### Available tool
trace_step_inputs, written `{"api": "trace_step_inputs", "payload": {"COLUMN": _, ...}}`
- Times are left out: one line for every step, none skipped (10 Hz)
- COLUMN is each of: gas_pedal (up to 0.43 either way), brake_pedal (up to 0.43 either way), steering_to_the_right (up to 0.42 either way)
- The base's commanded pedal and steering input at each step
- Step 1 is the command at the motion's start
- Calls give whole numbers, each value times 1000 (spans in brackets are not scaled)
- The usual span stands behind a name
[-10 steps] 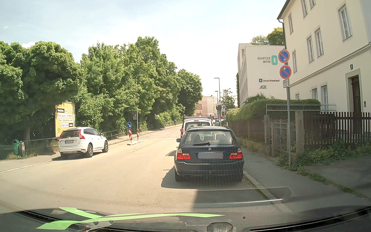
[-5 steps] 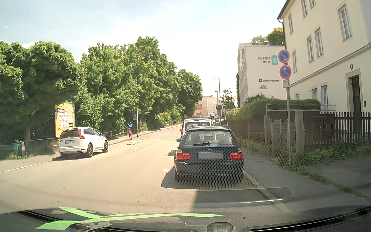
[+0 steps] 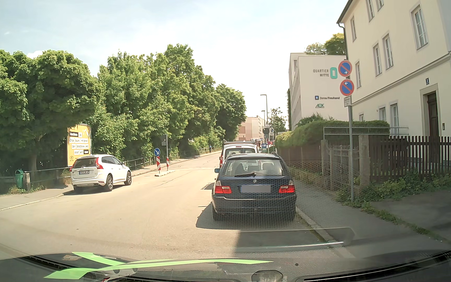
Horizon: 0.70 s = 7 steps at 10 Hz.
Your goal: Follow the waypoints while adhering to traffic rules and regulations
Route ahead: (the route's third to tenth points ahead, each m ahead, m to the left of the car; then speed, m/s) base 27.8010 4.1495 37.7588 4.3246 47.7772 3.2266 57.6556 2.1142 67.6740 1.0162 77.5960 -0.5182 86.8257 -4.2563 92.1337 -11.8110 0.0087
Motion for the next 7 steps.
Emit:
{"api": "trace_step_inputs", "payload": {"gas_pedal": 0, "brake_pedal": 390, "steering_to_the_right": 2}}
{"api": "trace_step_inputs", "payload": {"gas_pedal": 0, "brake_pedal": 390, "steering_to_the_right": 2}}
{"api": "trace_step_inputs", "payload": {"gas_pedal": 0, "brake_pedal": 390, "steering_to_the_right": 2}}
{"api": "trace_step_inputs", "payload": {"gas_pedal": 0, "brake_pedal": 390, "steering_to_the_right": 2}}
{"api": "trace_step_inputs", "payload": {"gas_pedal": 0, "brake_pedal": 390, "steering_to_the_right": 2}}
{"api": "trace_step_inputs", "payload": {"gas_pedal": 0, "brake_pedal": 390, "steering_to_the_right": 2}}
{"api": "trace_step_inputs", "payload": {"gas_pedal": 0, "brake_pedal": 390, "steering_to_the_right": 2}}
